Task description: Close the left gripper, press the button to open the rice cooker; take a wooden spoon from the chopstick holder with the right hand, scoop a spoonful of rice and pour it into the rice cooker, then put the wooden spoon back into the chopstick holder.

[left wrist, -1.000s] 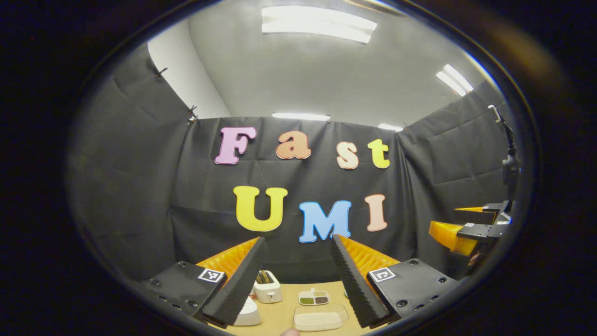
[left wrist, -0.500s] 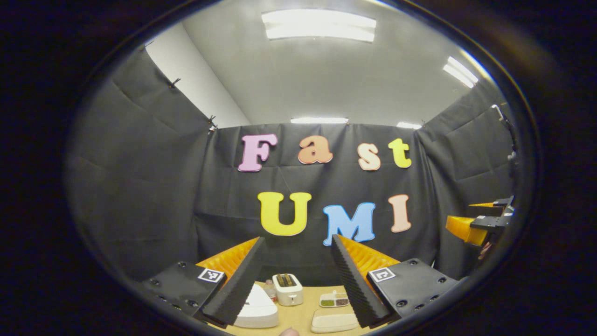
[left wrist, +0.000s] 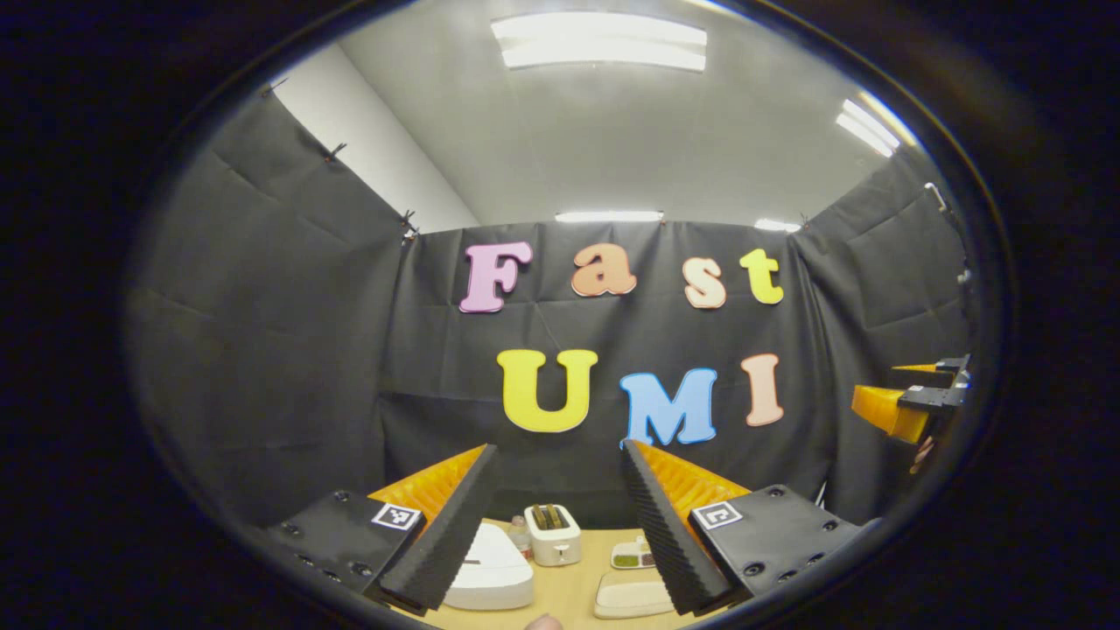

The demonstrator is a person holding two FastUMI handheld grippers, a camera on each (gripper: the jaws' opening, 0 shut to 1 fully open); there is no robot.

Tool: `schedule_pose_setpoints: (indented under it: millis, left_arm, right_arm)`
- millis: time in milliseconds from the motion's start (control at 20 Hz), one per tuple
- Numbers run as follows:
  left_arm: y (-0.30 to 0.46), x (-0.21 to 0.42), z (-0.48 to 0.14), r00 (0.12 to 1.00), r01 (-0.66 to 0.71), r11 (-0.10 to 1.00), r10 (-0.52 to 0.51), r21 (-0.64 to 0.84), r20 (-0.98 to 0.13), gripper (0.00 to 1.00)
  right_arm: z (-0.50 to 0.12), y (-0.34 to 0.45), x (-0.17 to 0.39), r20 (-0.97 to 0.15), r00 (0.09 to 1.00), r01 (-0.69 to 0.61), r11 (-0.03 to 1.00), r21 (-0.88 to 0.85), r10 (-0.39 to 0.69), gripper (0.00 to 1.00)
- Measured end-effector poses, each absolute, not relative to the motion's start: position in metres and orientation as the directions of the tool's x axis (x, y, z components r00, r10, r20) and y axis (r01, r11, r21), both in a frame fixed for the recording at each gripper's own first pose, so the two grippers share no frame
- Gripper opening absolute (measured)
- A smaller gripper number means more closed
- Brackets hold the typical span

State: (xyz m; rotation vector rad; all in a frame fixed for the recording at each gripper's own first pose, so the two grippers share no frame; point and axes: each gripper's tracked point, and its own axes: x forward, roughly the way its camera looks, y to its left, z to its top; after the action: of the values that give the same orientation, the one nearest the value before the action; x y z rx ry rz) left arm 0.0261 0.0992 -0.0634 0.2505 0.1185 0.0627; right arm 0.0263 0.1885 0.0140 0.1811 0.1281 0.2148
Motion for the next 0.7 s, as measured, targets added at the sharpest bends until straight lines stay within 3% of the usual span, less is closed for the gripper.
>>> schedule_pose_setpoints:
  millis: [150, 200, 450, 650, 700]
  left_arm:
    - [0.101, 0.027, -0.067, 0.99, -0.053, 0.965, 0.084, 0.256, -0.112, 0.94]
    - [0.107, 0.025, -0.066, 0.989, -0.068, 0.963, 0.099, 0.261, -0.108, 1.0]
    - [0.129, 0.004, -0.071, 0.981, -0.123, 0.954, 0.159, 0.273, -0.113, 0.94]
    - [0.154, -0.014, -0.093, 0.972, -0.141, 0.945, 0.189, 0.296, -0.141, 0.99]
    - [0.16, -0.016, -0.1, 0.971, -0.139, 0.947, 0.188, 0.289, -0.149, 0.94]
  right_arm:
    - [0.01, 0.195, 0.024, -0.089, 0.979, -0.167, 0.968, 0.186, 0.186, 0.95]
    - [0.008, 0.203, 0.023, -0.094, 0.975, -0.178, 0.965, 0.194, 0.199, 0.95]
    - [0.0, 0.256, 0.02, -0.11, 0.947, -0.272, 0.937, 0.22, 0.301, 0.95]
    - [-0.018, 0.287, 0.022, -0.153, 0.928, -0.302, 0.925, 0.231, 0.341, 0.95]
    - [-0.021, 0.291, 0.023, -0.156, 0.929, -0.297, 0.927, 0.227, 0.336, 0.96]
